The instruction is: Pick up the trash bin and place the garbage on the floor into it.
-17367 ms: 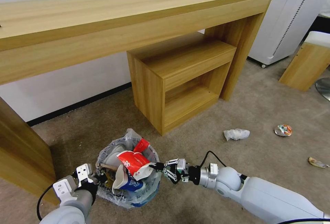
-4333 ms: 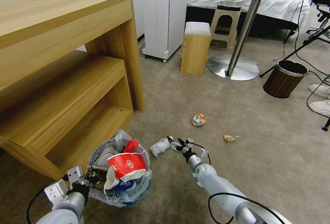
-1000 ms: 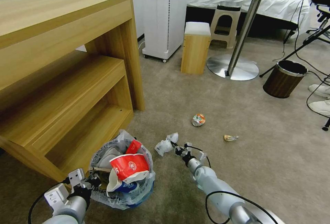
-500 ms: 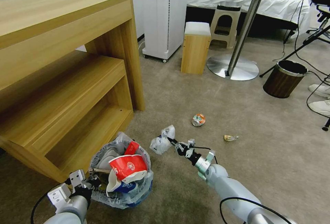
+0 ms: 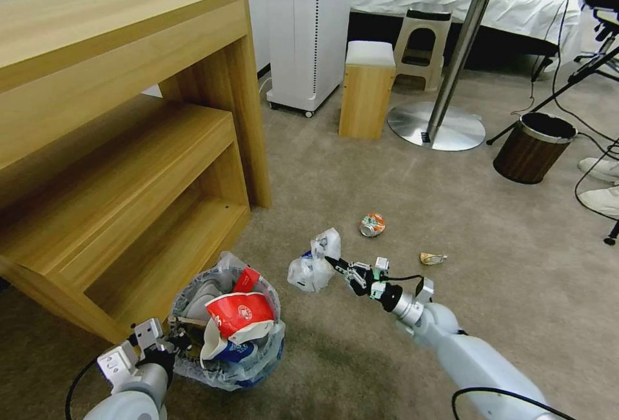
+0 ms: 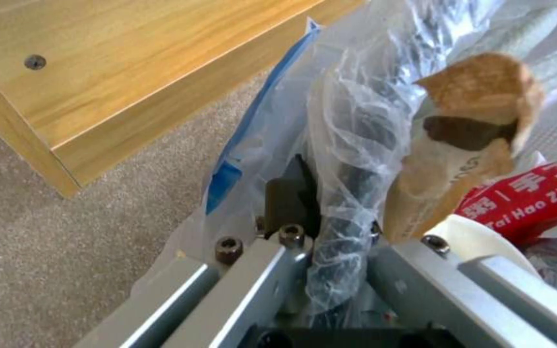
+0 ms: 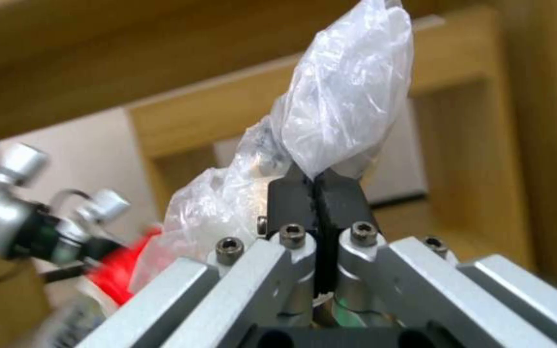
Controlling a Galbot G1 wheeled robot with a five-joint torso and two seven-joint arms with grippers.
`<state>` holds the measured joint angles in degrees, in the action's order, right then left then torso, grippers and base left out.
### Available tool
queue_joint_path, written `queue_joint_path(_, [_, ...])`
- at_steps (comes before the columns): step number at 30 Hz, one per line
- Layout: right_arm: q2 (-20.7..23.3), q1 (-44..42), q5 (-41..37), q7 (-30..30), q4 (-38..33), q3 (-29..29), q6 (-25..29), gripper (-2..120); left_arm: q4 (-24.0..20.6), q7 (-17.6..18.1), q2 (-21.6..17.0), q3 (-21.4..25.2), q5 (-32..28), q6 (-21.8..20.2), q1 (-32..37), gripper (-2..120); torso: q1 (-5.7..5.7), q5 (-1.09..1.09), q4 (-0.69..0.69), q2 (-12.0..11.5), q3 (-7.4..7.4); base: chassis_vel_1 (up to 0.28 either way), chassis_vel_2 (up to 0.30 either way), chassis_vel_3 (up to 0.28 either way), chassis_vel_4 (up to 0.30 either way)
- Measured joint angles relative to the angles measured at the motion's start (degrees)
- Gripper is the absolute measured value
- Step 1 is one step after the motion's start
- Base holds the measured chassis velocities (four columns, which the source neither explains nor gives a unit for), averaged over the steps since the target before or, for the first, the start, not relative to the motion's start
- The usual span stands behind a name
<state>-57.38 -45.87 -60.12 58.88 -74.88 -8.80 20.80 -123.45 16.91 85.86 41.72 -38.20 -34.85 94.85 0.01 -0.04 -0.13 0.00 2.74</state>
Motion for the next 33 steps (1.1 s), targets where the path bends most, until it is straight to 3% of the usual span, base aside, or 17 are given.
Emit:
queue_joint_path(3, [1.3,1.55,-0.85,-1.04,-3.07,-2.06,-0.53,0,-0.09,0.01,-0.01,0.0,0.01,-0.01,0.02,0,0.0,0.0,0.0,0.0,0.0,0.0,0.0,0.0,0.0])
queue_joint_path(5, [3.38,8.36,-4.16,-7.37,-8.89,-9.79,-2.37,0,-0.4,0.02,0.07,-0.04,0.31,-0.02,0.16,0,0.0,-0.01,0.01,0.0,0.0,0.0,0.0,0.0,0.0])
queue_joint_path(13, [3.54,12.84,-6.35,-19.0,-11.68,-18.18,-4.03,0,-0.48,0.02,0.09,-0.13,0.52,-0.02,0.18,0,0.0,-0.01,0.0,0.0,0.0,0.0,0.0,0.0,0.0])
queue_joint_path(33, [1.98,16.56,-4.97,-23.72,-11.16,-32.42,-2.87,0,-1.22,-0.08,0.42,-0.16,0.46,-0.02,-0.51,0,0.0,-0.01,0.0,0.0,0.0,0.0,0.0,0.0,0.0])
